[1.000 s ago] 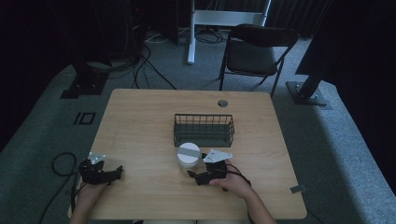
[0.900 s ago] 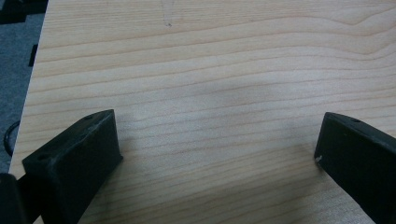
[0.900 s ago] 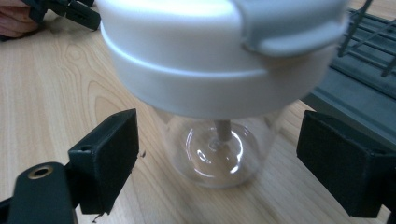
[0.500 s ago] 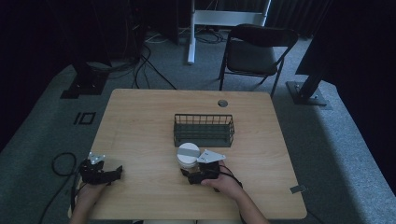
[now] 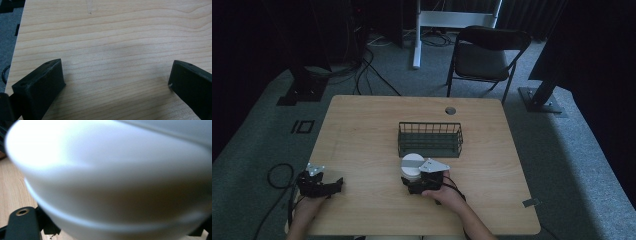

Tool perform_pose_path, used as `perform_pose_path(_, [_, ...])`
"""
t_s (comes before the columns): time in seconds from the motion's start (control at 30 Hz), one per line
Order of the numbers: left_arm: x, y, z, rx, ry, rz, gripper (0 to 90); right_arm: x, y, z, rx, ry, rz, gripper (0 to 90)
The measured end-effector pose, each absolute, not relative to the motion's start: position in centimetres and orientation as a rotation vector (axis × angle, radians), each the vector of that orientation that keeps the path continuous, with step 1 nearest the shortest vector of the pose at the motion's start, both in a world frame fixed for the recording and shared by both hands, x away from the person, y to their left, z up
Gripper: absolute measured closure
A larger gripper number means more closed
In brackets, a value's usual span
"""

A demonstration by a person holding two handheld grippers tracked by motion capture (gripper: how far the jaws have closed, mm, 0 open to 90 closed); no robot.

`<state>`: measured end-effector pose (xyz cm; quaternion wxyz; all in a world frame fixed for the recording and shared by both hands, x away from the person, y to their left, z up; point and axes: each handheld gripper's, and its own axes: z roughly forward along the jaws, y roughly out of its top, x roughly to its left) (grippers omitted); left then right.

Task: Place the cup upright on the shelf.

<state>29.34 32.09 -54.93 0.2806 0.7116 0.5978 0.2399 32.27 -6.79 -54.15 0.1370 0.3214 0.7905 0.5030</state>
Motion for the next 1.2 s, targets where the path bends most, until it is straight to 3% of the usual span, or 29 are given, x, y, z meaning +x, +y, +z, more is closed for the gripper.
perform_pose_path(0.53, [29.3, 32.1, -54.9, 1.907, 1.603, 0.643, 0.3, 32.4, -6.8, -53.0, 0.993, 2.233, 1.448, 17.3])
perform_pose_path(1.2, [29.3, 32.1, -54.9, 1.908, 1.602, 0.644, 0.2, 34.0, -7.8, -45.5, 0.934, 2.126, 1.548, 17.7])
